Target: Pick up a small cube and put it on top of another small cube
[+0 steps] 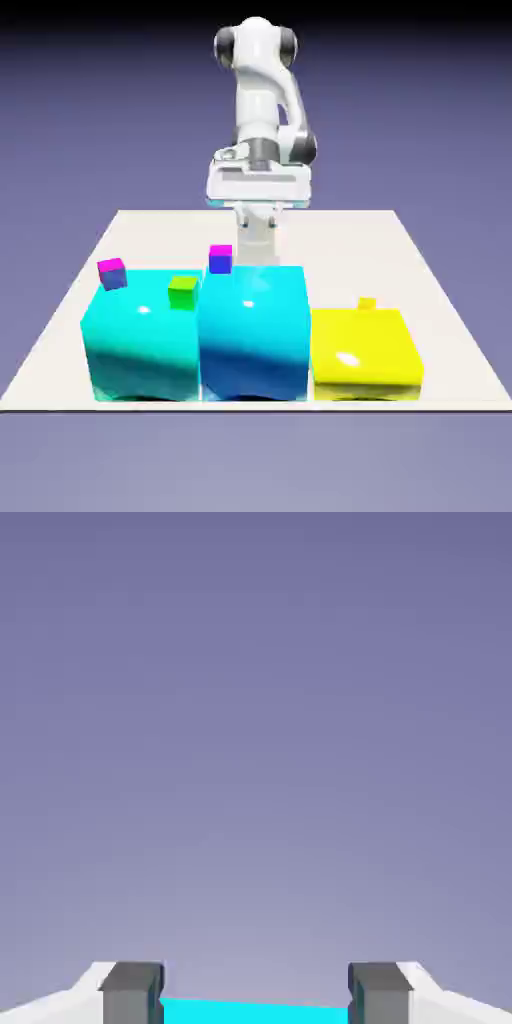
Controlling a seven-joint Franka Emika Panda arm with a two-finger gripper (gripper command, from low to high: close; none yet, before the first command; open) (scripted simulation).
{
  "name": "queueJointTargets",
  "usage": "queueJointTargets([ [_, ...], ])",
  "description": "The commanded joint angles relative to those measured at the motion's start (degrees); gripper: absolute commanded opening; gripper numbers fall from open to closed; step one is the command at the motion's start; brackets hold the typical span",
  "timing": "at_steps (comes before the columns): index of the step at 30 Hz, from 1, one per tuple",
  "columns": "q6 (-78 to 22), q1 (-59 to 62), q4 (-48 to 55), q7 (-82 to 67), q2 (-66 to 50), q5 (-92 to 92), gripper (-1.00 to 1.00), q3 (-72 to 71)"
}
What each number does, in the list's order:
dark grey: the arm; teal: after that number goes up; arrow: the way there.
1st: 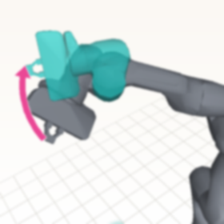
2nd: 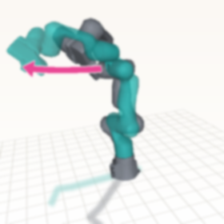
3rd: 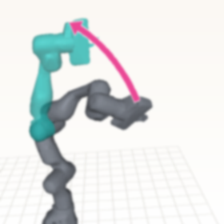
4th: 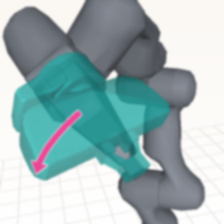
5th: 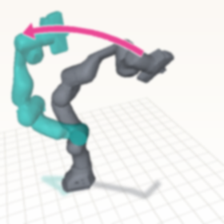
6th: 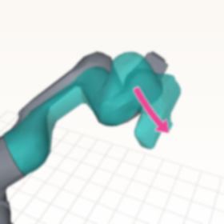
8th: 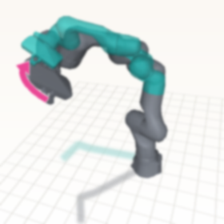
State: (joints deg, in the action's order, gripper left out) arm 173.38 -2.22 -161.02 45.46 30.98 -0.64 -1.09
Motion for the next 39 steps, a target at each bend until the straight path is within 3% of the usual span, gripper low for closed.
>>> queueJointTargets([
  [1,-0.52,-1.27,-0.02,2.50,-1.40,-0.53,0.00,-0.91],
  [25,-12.26,-29.97,-0.46,58.78,-32.89,-12.52,0.00,-21.36],
  [33,1.38,-34.82,1.86,66.50,-49.03,-1.21,0.00,-14.11],
  [34,1.38,-34.82,1.86,66.50,-49.03,-1.21,-1.00,-14.11],
  [39,-5.63,-32.33,0.67,62.53,-40.73,-7.02,-1.00,-17.84],
])
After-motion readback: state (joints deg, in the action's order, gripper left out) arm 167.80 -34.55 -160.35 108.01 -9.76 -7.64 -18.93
